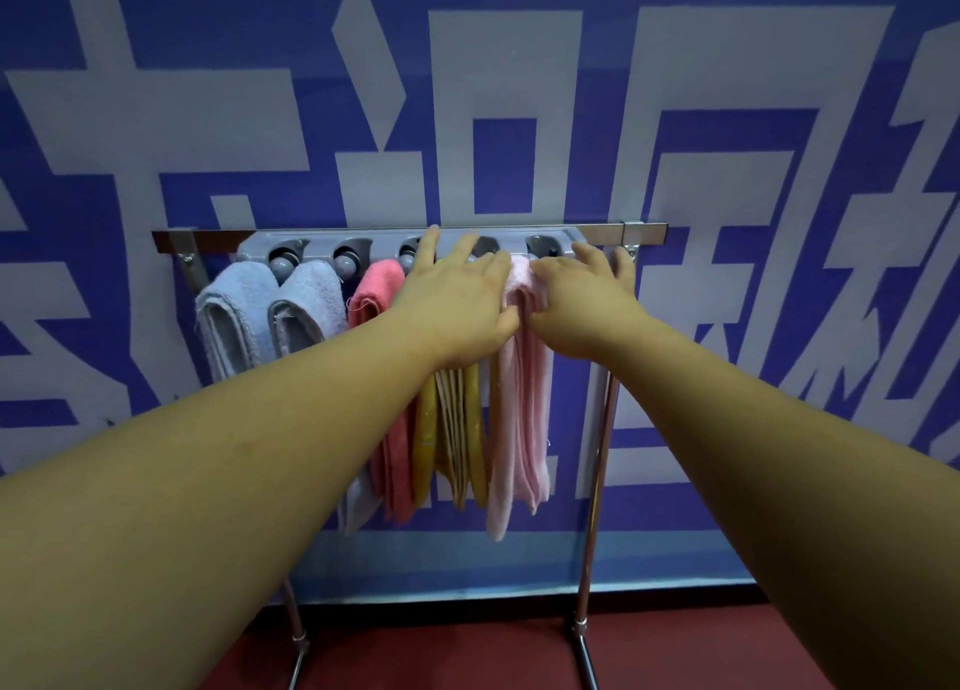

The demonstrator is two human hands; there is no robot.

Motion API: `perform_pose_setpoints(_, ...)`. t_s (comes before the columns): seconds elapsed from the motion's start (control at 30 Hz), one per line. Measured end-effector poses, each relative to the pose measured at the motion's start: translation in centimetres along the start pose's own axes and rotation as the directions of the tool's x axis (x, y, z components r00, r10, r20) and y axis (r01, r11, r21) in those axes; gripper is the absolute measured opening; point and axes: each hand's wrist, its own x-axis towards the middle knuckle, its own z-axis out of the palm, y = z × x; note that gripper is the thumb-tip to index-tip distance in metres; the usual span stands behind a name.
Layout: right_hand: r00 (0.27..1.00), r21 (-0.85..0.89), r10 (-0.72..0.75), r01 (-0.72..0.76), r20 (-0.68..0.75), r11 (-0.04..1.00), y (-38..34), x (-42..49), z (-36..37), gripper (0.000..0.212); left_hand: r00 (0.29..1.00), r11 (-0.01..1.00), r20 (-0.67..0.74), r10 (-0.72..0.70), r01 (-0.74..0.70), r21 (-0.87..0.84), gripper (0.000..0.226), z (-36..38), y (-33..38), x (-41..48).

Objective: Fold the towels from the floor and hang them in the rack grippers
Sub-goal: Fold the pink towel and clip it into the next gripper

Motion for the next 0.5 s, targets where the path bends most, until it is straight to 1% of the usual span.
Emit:
perform_pose_setpoints(0.1,0.999,-0.038,0.04,-0.04,0.017,0.998,-0.2,-1.1,-1.7,0.044,1.0,1.0,-0.023,-0.013,0.013,-0.003,0.061,-1.2,-0.2,-1.6)
perform_pose_setpoints(0.2,0.991,-0.078,0.098,-0.091,0.092,0.993,-0.3,-2.5,-3.6,0.042,0.999,0.999,-0.011,-0.042,0.043,0.005,0.064,-2.5,-0.6,-3.5)
perform_pose_setpoints(0.27,0.983,-0.112,0.125,-0.11,0.133,0.988,-0.5,-3.7,-4.8,0.049,0.998,0.998,0.025,-0.066,0.066,0.003,0.068,-3.3,-0.8,-5.0)
perform_pose_setpoints(0.37,0.977,-0.158,0.134,-0.108,0.166,0.982,-1.0,-6.1,-6.2,0.059,0.994,0.995,0.043,-0.1,0.101,-0.02,0.069,-4.1,-0.6,-7.5)
perform_pose_setpoints(0.4,0.976,-0.163,0.13,-0.102,0.173,0.981,-1.2,-7.0,-6.6,0.062,0.991,0.993,0.069,-0.114,0.117,-0.032,0.073,-4.3,-0.5,-8.4)
perform_pose_setpoints(0.5,0.977,-0.189,0.108,-0.073,0.186,0.979,-1.9,-9.9,-7.5,0.07,0.967,0.982,0.21,-0.146,0.167,-0.087,0.083,-5.5,0.0,-11.4)
